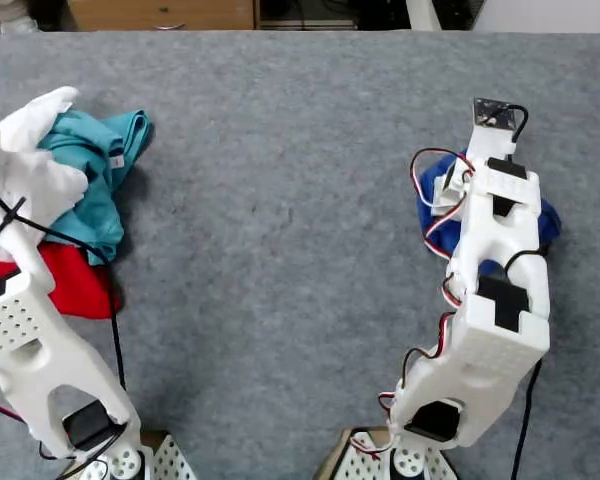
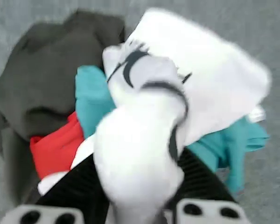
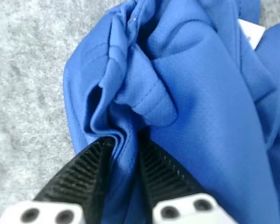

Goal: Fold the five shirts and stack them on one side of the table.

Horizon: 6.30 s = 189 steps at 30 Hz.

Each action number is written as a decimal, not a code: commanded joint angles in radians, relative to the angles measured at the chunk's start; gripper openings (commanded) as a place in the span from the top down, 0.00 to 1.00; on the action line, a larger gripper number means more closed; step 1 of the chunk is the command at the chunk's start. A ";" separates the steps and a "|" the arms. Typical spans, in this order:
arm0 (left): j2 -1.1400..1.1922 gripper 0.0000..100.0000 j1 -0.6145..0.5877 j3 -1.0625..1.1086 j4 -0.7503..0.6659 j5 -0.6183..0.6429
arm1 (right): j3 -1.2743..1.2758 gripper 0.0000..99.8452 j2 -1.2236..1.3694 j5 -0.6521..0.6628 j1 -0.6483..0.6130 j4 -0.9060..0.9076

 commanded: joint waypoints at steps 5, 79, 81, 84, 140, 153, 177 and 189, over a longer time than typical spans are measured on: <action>-0.076 0.72 0.000 0.183 0.011 -0.005 | -0.005 0.99 0.007 0.008 -0.019 -0.025; -0.668 0.98 0.606 1.097 -0.781 0.052 | -0.951 0.99 0.005 0.008 -0.489 0.376; -0.642 0.98 0.598 1.126 -0.841 0.114 | -1.015 0.99 0.008 0.028 -0.530 0.433; -0.595 0.98 0.588 1.155 -0.928 0.152 | -1.020 0.99 0.030 0.143 -0.567 0.450; -0.194 0.98 0.677 1.022 -1.003 0.058 | -0.986 0.74 0.341 0.077 -0.358 0.236; -0.194 0.98 0.677 1.020 -1.008 0.058 | -1.119 0.77 0.174 0.132 -0.295 0.451; -0.194 0.98 0.663 1.011 -1.008 0.064 | -1.228 0.97 0.375 0.000 -0.348 0.525; -0.194 0.98 0.666 1.010 -1.010 0.063 | -1.254 0.90 0.492 -0.041 -0.337 0.594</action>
